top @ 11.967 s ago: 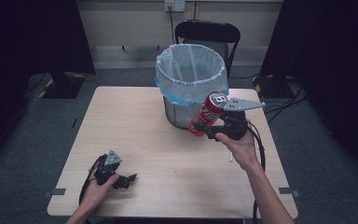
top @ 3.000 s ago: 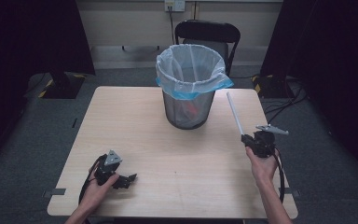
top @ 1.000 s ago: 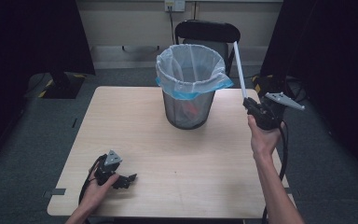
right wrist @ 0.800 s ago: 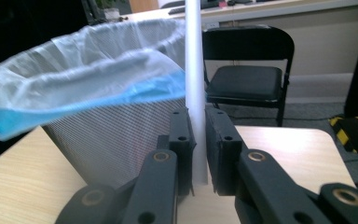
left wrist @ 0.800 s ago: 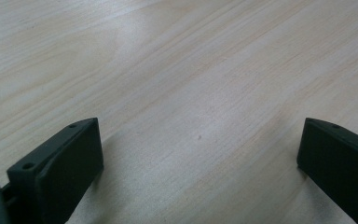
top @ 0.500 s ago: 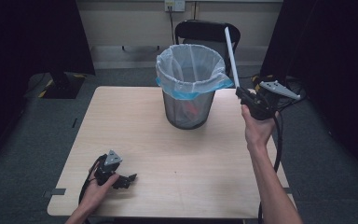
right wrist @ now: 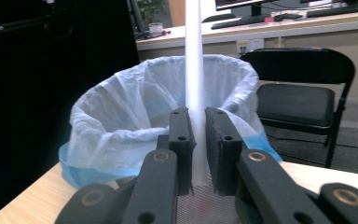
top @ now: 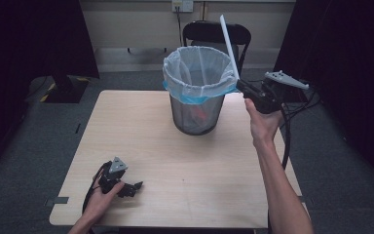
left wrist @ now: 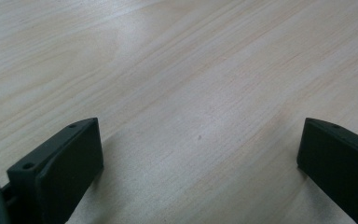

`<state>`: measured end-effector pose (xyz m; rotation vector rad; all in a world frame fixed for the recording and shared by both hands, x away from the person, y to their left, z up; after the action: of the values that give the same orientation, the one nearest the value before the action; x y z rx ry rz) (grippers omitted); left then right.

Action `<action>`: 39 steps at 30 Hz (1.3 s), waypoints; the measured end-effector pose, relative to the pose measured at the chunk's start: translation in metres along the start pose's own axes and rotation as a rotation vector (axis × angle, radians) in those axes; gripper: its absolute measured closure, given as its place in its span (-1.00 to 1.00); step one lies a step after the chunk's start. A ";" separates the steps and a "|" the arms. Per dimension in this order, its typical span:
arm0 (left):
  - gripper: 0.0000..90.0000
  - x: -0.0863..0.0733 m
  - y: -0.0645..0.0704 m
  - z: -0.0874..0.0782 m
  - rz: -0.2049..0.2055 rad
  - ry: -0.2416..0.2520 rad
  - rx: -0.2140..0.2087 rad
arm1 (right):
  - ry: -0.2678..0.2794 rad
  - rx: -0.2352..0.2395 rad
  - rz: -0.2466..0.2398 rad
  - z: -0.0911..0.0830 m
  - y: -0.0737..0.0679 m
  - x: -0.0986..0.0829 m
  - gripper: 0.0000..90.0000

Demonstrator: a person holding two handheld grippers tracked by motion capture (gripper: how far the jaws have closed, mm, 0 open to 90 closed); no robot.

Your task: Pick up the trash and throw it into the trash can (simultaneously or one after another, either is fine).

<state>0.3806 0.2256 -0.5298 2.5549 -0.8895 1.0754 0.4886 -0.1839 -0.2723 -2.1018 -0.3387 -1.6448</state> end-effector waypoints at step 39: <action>-1.00 0.000 0.000 0.000 0.002 0.000 0.000 | -0.068 0.091 -0.004 0.089 -0.032 0.027 0.78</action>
<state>0.3806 0.2257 -0.5297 2.5542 -0.8924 1.0762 0.5572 -0.1150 -0.2566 -2.0937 -0.4317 -1.5324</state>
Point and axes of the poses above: each handheld gripper's, and its own axes: z roughly forward along the jaws, x roughly out of its top, y roughly to its right, the point moved 4 cm from there along z, roughly forward along the jaws, and after that the axes turned 2 degrees about x, right-handed, at the moved point
